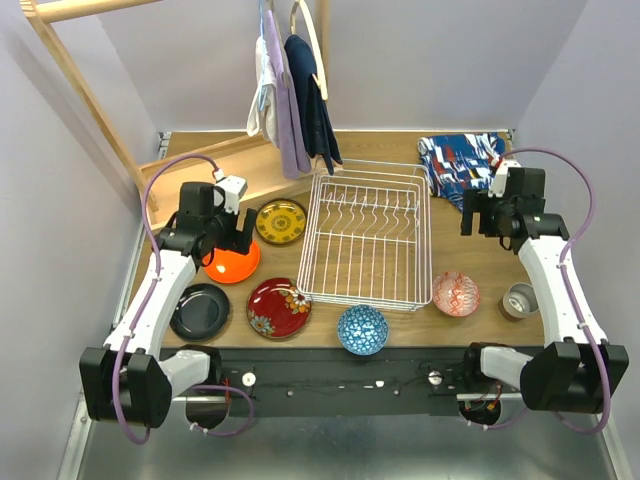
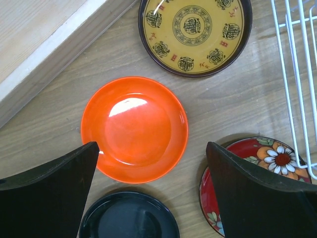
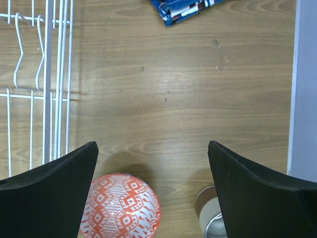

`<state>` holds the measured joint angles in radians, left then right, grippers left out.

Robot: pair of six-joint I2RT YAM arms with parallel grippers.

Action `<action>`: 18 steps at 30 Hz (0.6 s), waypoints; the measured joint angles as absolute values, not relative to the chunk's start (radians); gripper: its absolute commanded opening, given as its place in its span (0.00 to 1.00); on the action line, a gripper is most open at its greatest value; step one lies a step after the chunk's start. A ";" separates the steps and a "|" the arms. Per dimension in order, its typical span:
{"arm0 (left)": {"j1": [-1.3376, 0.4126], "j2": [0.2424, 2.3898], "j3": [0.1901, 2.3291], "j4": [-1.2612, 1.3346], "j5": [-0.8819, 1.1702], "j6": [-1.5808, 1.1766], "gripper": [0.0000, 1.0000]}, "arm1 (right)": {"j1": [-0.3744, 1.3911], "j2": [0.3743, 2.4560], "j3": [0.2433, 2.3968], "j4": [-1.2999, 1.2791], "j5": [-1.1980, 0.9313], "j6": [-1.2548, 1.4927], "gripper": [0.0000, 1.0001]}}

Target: Load the mixed dishes into the dish rack

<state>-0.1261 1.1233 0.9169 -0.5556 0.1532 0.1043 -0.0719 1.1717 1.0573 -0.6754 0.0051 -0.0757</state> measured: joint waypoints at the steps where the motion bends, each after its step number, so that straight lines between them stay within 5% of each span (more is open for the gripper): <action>1: -0.127 1.123 0.917 -0.556 0.155 0.105 0.99 | -0.072 1.175 1.064 -0.683 0.002 -0.088 1.00; 10: -0.214 1.127 0.929 -0.558 0.196 0.049 0.90 | -0.072 1.385 1.306 -0.732 -0.243 -0.030 0.91; 18: -0.250 1.242 1.034 -0.574 0.267 -0.044 0.85 | 0.044 1.430 1.289 -0.726 -0.332 0.115 0.85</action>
